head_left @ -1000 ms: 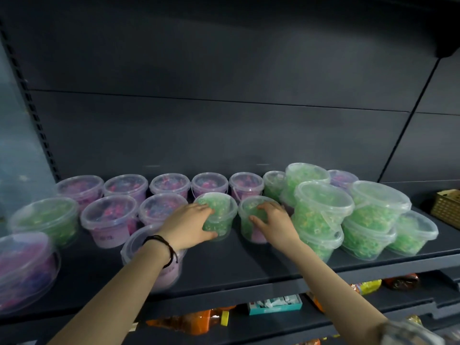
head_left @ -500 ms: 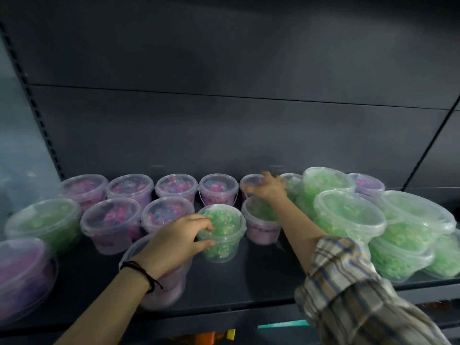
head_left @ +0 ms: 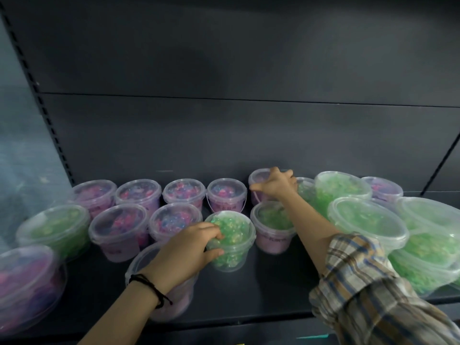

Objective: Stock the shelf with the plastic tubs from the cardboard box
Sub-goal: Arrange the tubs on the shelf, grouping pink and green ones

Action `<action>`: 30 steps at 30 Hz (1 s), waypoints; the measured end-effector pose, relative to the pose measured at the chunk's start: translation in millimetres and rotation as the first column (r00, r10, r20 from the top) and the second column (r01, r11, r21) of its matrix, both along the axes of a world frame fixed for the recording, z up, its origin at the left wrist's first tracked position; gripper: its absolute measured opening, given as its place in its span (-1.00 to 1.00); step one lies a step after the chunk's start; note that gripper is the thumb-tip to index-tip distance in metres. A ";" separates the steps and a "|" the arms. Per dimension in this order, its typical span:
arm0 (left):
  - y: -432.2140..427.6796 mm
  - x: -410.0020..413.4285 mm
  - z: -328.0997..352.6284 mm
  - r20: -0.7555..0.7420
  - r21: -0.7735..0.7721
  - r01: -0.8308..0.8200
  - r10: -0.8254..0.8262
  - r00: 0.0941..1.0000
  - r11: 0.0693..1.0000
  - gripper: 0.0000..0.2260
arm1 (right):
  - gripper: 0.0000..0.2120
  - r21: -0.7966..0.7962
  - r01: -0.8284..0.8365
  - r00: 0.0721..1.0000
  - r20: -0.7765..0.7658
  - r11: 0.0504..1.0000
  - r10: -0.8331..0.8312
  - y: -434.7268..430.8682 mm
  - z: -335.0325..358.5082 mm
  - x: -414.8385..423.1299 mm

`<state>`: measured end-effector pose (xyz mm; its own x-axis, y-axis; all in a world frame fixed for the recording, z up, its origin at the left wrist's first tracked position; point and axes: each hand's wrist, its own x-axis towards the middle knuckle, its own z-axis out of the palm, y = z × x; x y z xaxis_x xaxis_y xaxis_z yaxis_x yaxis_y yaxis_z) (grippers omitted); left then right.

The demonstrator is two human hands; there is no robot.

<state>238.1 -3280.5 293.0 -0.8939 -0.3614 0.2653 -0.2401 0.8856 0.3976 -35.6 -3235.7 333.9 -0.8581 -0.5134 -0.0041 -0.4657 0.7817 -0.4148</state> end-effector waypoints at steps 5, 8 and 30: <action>16.0 0.1 3.8 -0.005 -0.008 0.045 -0.045 0.999 0.999 -0.69 | -0.12 -0.169 -0.045 0.998 -0.049 0.985 0.037 2.7 27.5 17.1; 32.2 1.3 1.1 -0.029 0.037 0.098 -0.097 0.995 0.994 -0.69 | -0.13 -0.211 -0.092 0.996 -0.014 0.973 0.091 10.4 41.2 30.0; 23.9 92.0 0.3 -0.121 -0.192 -0.261 0.241 0.963 0.946 -0.44 | -0.16 -0.129 -0.304 0.933 0.161 0.944 0.322 32.5 0.3 141.8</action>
<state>330.0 -3256.6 293.4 -0.7482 -0.5001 0.4359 -0.4353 0.8659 0.2464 106.2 -3203.2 334.2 -0.6435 -0.7616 -0.0763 -0.5916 0.5581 -0.5818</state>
